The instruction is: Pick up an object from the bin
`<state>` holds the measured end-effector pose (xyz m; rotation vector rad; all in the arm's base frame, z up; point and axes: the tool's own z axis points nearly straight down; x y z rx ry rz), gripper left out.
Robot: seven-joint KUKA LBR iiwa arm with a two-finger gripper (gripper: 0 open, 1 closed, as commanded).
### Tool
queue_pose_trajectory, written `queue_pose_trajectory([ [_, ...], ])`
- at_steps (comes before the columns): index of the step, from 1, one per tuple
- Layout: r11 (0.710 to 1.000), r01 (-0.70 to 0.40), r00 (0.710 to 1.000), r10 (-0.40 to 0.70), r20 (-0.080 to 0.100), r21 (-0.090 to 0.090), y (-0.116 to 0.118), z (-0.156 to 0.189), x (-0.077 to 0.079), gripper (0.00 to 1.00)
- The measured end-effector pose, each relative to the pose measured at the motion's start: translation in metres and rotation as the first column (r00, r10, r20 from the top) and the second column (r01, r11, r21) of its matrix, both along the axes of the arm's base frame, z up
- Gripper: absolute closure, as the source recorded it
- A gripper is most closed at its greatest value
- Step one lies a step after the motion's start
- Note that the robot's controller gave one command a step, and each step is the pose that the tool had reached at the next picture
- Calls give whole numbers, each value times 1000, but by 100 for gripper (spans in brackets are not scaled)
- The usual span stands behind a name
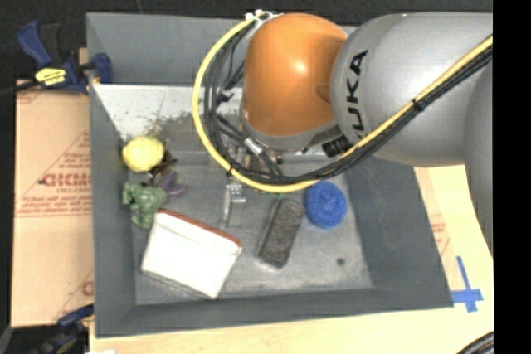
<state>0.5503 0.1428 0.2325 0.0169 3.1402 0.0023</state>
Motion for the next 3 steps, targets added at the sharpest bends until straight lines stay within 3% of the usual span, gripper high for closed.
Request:
queue_pose_trajectory([
  [1,1000,-13,1000,13,4,0,-18,76,31,100],
  [2,1000,-13,1000,13,4,0,-18,76,31,100],
  [3,984,-176,984,176,7,-1,-28,90,8,100],
])
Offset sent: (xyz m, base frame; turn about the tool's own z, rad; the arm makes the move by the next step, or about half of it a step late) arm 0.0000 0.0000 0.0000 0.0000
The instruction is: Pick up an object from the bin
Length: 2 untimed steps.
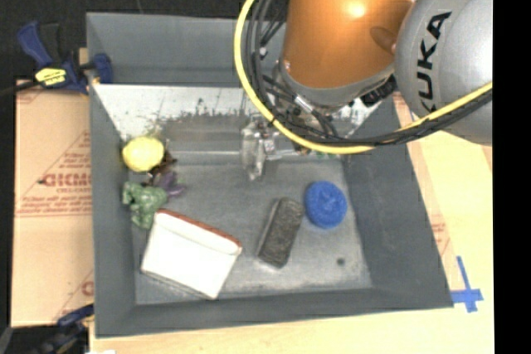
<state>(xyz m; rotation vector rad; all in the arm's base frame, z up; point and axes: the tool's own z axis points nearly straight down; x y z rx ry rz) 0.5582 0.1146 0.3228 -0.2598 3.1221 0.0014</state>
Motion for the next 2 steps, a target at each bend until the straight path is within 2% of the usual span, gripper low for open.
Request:
queue_pose_trajectory([
  [1,994,113,994,-113,-8,-1,-27,-64,-15,100],
  [2,996,84,996,-84,-1,-1,-16,-60,12,100],
])
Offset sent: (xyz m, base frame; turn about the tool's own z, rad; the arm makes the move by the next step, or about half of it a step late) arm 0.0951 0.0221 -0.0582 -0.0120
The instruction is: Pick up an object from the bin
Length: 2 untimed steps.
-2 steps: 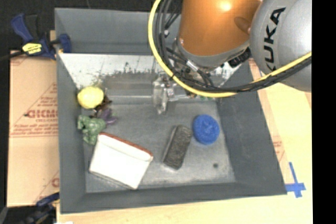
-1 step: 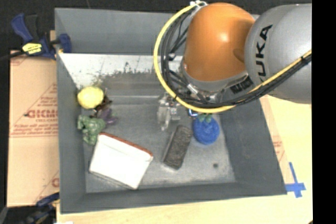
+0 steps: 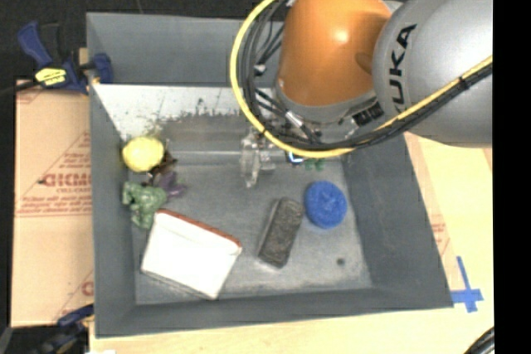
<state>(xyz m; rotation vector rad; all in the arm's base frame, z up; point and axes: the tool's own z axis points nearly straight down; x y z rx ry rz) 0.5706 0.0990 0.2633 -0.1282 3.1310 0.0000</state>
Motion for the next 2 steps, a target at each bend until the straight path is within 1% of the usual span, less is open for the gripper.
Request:
queue_pose_trajectory([
  [1,964,-266,964,266,3,-2,22,-107,-6,100],
  [2,986,-169,986,169,16,1,-13,-84,-7,100],
])
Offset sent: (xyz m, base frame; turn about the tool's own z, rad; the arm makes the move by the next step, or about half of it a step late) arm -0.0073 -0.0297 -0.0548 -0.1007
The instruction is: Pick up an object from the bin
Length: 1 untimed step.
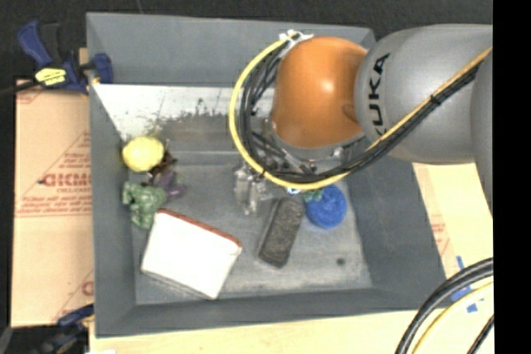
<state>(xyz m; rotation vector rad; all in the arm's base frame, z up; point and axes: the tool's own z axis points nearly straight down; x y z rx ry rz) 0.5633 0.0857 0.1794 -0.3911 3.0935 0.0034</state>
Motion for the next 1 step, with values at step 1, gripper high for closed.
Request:
queue_pose_trajectory([
  [1,936,-353,936,353,-3,-8,84,-68,12,100],
])
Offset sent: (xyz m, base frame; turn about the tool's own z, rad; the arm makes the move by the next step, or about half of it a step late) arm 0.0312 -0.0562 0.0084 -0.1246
